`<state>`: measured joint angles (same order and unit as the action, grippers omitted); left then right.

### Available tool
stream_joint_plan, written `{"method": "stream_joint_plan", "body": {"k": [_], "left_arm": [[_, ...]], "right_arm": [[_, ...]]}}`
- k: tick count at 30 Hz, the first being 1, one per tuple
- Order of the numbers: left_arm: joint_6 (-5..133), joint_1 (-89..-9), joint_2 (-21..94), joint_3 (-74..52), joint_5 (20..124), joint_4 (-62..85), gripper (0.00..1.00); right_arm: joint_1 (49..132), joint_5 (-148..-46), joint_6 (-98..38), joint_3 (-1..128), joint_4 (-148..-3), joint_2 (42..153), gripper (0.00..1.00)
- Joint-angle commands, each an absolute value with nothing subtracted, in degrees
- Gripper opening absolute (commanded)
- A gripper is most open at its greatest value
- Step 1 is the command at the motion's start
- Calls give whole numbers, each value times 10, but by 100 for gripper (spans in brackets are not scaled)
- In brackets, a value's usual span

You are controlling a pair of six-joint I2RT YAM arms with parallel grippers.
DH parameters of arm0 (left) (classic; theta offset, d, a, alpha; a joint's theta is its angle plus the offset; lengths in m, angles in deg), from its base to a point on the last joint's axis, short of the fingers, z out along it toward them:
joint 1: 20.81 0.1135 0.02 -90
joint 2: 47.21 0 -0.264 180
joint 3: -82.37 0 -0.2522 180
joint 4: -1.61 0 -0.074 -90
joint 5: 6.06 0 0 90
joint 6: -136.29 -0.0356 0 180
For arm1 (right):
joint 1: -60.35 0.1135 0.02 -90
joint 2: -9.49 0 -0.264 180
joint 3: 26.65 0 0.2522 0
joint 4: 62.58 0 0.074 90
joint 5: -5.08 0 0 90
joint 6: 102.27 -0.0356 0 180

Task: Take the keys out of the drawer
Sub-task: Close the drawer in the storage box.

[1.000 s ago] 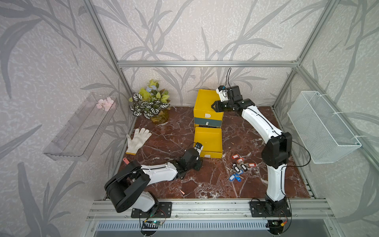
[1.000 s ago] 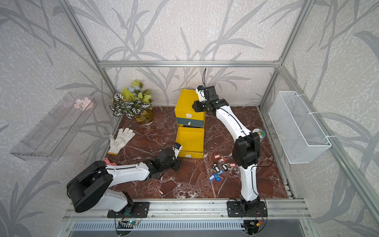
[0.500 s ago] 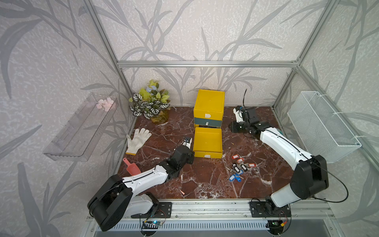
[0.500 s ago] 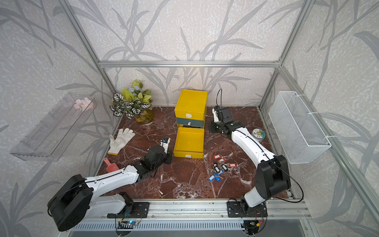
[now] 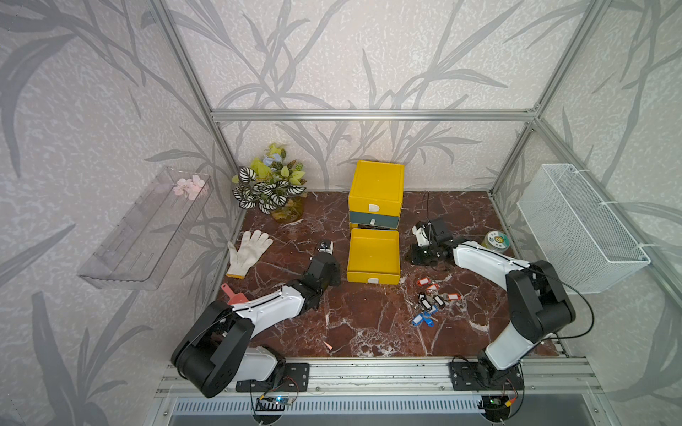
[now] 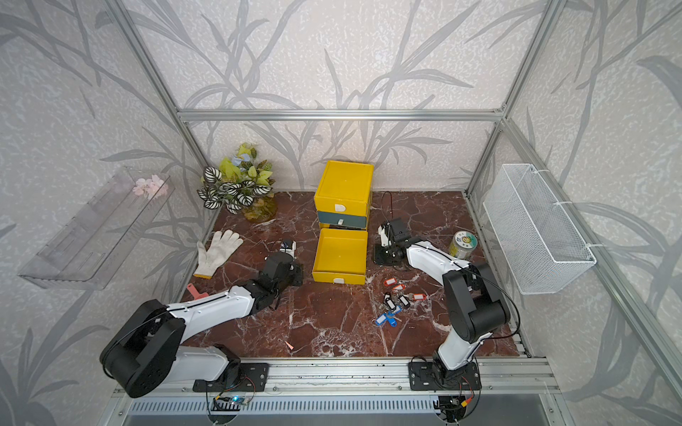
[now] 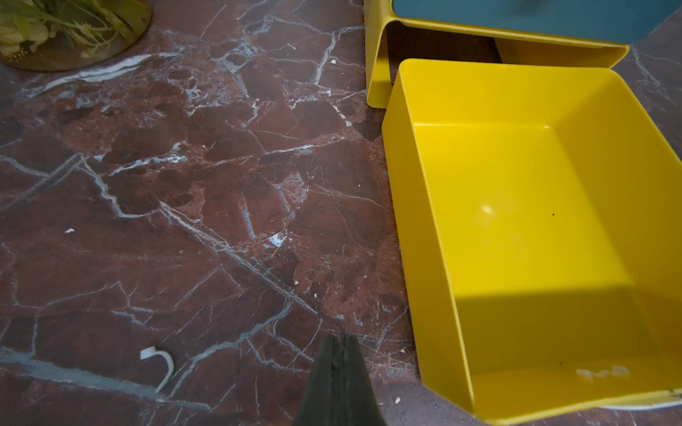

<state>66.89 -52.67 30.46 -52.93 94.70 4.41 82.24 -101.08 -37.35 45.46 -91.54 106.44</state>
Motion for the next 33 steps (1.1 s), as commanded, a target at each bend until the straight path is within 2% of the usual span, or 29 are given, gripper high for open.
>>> {"method": "stream_joint_plan", "body": {"k": [1,12,21,28,33], "left_arm": [[682,-525,309,-510,932,49,0],[677,-525,286,-534,910,86,0],[701,-526,252,-589,860,92,0],[713,-536,249,-611,826,69,0],[718,-547,283,-603,811,48,0]], "right_arm": [[834,-1042,-401,451,-859,1070,21],[843,-1042,-417,464,-842,1105,21],[842,-955,-369,496,-931,1019,21],[853,-885,-289,627,-967,984,21],[861,-906,-253,776,-982,1062,22]]}}
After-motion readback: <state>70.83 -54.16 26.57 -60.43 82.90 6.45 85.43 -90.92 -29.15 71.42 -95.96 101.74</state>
